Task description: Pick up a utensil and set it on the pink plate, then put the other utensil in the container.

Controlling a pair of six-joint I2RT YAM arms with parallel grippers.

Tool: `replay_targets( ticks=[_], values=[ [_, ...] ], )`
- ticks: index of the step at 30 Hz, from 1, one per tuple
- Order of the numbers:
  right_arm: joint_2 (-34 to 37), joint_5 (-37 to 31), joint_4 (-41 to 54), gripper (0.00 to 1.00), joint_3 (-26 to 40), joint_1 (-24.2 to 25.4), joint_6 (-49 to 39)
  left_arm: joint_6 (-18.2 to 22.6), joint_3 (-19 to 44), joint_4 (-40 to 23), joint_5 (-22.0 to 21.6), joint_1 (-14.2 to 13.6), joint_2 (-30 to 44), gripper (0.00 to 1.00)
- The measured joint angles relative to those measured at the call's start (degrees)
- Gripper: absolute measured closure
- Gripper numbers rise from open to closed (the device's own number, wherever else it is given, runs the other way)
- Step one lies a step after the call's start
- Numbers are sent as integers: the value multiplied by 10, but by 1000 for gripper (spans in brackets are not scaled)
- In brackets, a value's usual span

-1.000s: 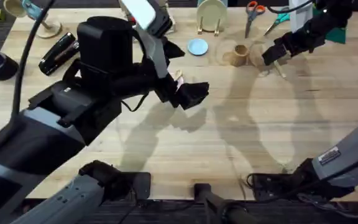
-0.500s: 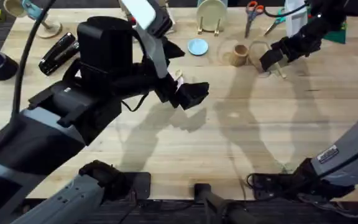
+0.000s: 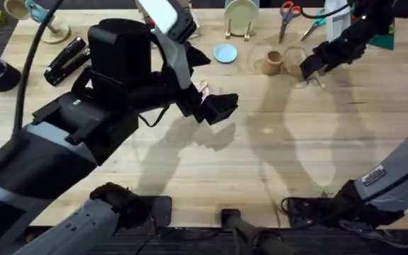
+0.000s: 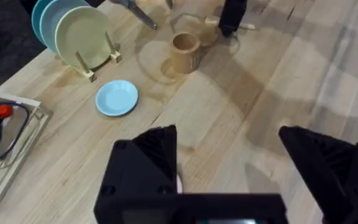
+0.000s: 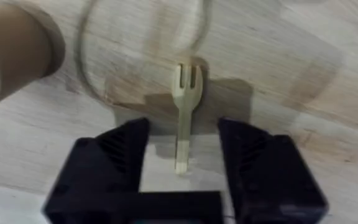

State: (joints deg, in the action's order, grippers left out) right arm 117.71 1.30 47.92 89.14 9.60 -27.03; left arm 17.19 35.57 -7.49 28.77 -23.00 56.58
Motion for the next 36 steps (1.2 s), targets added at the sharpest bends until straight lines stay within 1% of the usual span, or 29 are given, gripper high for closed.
replay_targets(
  ticks=[1,3,8,11,12,14,25,31,36],
  values=[
    [0,0,0,383,0,0,0,0,0,0,0,0,0,6],
    [0,0,0,507,0,0,2,0,0,0,0,0,0,6],
    [0,0,2,703,0,0,2,0,0,0,0,0,0,6],
    [0,0,6,868,1,0,2,0,0,0,0,0,0,6],
    [0,0,5,941,1,0,3,0,0,0,0,0,0,6],
    [0,0,6,966,3,0,2,0,0,0,0,0,0,6],
    [0,0,20,974,13,0,2,0,0,0,0,0,0,6],
    [-3,0,51,974,67,0,2,0,0,0,0,0,0,6],
    [-31,0,94,973,121,0,2,0,0,0,0,0,0,6]
  ],
)
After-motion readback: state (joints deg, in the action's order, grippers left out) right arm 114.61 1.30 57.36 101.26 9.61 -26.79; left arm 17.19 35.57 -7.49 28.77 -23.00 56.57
